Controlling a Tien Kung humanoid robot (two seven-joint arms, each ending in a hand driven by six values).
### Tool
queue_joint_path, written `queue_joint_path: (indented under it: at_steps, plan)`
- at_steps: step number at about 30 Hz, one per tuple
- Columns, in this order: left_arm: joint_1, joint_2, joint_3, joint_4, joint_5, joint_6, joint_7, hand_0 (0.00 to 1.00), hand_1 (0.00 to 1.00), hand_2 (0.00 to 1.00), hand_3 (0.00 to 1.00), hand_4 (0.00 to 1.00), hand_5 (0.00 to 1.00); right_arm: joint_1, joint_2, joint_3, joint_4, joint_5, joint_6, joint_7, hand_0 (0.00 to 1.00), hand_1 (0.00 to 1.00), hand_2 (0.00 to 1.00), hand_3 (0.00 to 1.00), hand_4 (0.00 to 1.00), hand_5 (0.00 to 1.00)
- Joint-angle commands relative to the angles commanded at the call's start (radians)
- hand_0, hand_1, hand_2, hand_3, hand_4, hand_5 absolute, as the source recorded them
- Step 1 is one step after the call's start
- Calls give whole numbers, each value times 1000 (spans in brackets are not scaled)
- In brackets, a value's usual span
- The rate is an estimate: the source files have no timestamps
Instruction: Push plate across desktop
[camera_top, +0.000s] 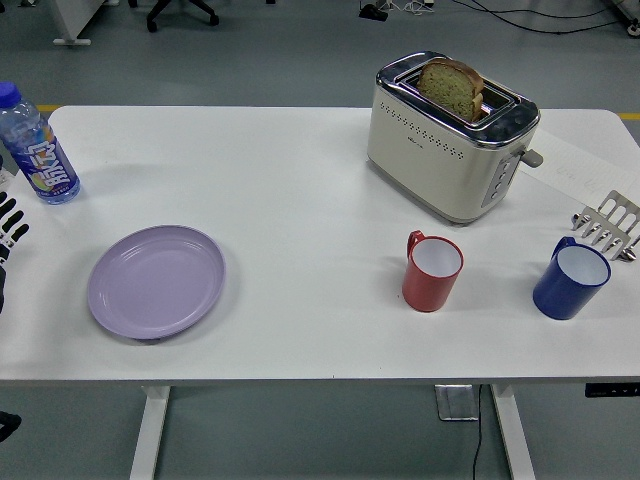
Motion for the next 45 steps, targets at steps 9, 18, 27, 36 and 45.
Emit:
queue_joint_path:
  at_steps: [9,18,27,36,45]
  plan:
    - [-7,-32,52,33,-9,1,-17,868,898,922,897,535,998,-1,2,2,0,-7,1,-3,603,544,640,618,138,359]
    - [-8,-49,87,60,-10,3,-29,865,894,918,885,520,998,0,3,-3,0,-4,1,-1,602,544,640,618,137,361]
    - [-17,-64,109,69,-10,5,-35,863,893,916,886,516,998,3,3,-5,0,-7,3,-1,601,544,640,618,137,360]
    - [-34,-91,118,82,-14,5,-37,863,892,912,871,511,998,6,4,-7,0,-6,3,-1,603,544,640,618,136,359]
    - [-46,-103,154,87,-24,3,-40,863,891,912,873,510,998,7,4,-7,0,-9,4,-1,603,544,640,618,135,360]
